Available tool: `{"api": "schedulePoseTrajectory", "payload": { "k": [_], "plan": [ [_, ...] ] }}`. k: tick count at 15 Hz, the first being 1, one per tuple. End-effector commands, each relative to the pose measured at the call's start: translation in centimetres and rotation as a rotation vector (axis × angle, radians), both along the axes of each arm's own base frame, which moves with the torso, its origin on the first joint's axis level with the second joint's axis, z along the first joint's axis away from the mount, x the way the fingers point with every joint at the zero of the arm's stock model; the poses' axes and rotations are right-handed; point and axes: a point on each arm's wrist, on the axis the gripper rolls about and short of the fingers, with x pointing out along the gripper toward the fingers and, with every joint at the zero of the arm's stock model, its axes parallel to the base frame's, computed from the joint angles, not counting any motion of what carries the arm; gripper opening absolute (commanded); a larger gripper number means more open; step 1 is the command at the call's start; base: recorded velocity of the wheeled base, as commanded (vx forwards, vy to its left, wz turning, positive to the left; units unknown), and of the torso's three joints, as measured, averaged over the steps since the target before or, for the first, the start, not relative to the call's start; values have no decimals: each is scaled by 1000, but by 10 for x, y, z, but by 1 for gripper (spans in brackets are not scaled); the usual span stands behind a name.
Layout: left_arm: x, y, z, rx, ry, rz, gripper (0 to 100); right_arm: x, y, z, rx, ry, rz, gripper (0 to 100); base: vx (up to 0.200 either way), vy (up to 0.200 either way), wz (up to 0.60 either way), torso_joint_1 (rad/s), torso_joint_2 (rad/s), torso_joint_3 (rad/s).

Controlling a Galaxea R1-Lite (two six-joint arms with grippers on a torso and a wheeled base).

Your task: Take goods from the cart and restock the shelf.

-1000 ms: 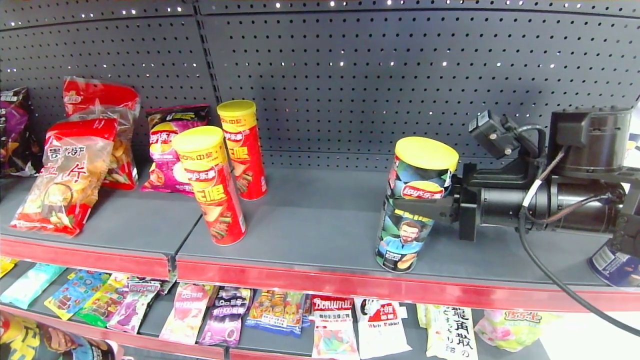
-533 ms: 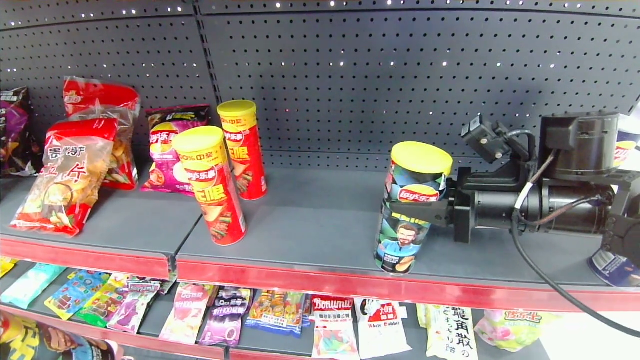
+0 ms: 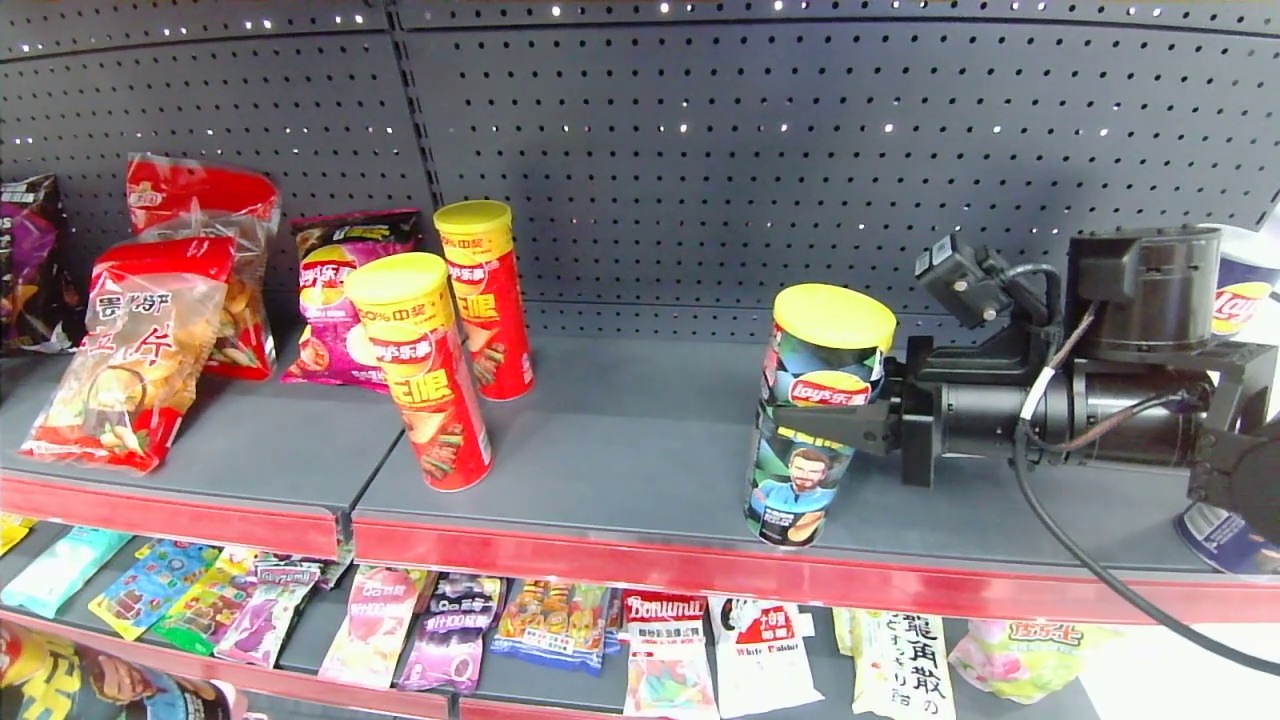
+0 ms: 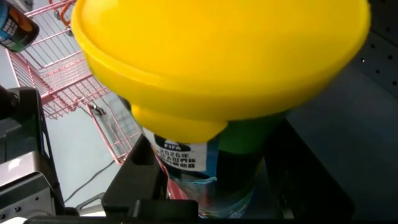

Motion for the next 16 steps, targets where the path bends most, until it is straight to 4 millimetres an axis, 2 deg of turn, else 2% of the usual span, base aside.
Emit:
{"api": "schedulePoseTrajectory", "payload": {
  "k": [1,3,4,9,11,14,16],
  "plan": [
    [0,0,0,0,2,1,0,1,1,-4,-6,13,3,0,0,0,0,0,0,0],
    [1,0,-1,0,5,1,0,1,1,-5,-8,15,3,0,0,0,0,0,0,0],
    [0,0,-1,0,5,-1,0,3,0,-6,-15,9,2,100,0,0,0,0,0,0],
    [0,0,-1,0,5,-1,0,2,-4,-5,-23,-8,-17,100,0,0,0,0,0,0],
    [0,0,-1,0,4,-1,0,-4,-11,-2,-20,-15,-34,100,0,0,0,0,0,0],
    [1,0,0,5,2,-6,0,-33,-36,-3,-30,-19,-110,100,0,0,0,0,0,0],
    [1,0,-1,5,6,-6,0,-51,-45,-1,-23,-33,-123,100,0,0,0,0,0,0]
  ]
}}
